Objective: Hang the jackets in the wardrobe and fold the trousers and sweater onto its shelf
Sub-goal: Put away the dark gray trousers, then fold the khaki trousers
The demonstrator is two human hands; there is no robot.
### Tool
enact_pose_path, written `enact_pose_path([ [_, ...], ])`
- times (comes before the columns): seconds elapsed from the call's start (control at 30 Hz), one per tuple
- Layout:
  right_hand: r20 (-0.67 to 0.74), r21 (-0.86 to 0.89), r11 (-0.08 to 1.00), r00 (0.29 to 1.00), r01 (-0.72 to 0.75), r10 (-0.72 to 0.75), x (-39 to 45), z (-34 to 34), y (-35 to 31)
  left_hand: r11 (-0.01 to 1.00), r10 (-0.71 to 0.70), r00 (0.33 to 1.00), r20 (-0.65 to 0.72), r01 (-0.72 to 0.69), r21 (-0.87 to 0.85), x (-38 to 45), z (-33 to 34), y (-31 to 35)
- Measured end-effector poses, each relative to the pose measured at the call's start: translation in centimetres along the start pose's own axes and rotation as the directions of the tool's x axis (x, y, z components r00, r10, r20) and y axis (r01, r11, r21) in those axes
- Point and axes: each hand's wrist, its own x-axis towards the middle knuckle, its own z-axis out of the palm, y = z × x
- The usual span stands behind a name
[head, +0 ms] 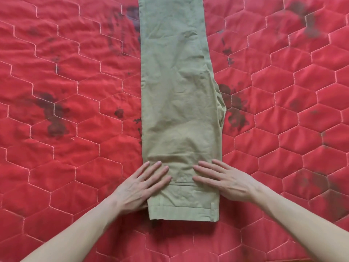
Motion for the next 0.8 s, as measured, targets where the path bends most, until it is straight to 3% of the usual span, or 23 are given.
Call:
enact_pose_path([
  [0.23, -0.016, 0.198, 0.977, 0.997, -0.077, 0.082, -0.8, -0.3, -1.4, 0.96, -0.066, 0.998, 0.007, 0.065, -0.273, 0.2, -1.4, 1.0],
  [0.3, -0.037, 0.304, 0.946, 0.99, -0.116, 0.133, -1.3, -0.8, -2.0, 0.887, -0.144, 0.989, -0.014, 0.123, -0.446, -0.1, -2.2, 1.3],
  [0.4, -0.123, 0.504, 0.854, 0.968, -0.129, 0.219, -1.8, -2.1, -2.6, 0.698, -0.312, 0.949, -0.047, 0.195, -0.689, -0.3, -3.7, 1.8],
  [0.5, -0.157, 0.714, 0.674, 0.894, -0.191, 0.42, -2.6, -2.6, -4.0, 0.474, -0.453, 0.888, 0.08, 0.316, -0.822, -0.4, -4.8, 2.2],
  [0.63, -0.084, 0.835, 0.46, 0.756, -0.303, 0.649, -1.9, -1.8, -5.3, 0.395, -0.595, 0.798, 0.097, 0.395, -0.83, 0.5, -4.6, 2.7],
  [0.7, -0.043, 0.885, 0.348, 0.689, -0.309, 0.723, -0.8, -1.9, -5.6, 0.24, -0.689, 0.711, 0.145, 0.411, -0.879, 1.0, -4.1, 2.9],
  [0.8, 0.01, 0.917, 0.254, 0.655, -0.306, 0.755, 0.8, -1.9, -6.1, 0.021, -0.803, 0.552, 0.226, 0.405, -0.914, 2.3, -3.4, 3.8],
])
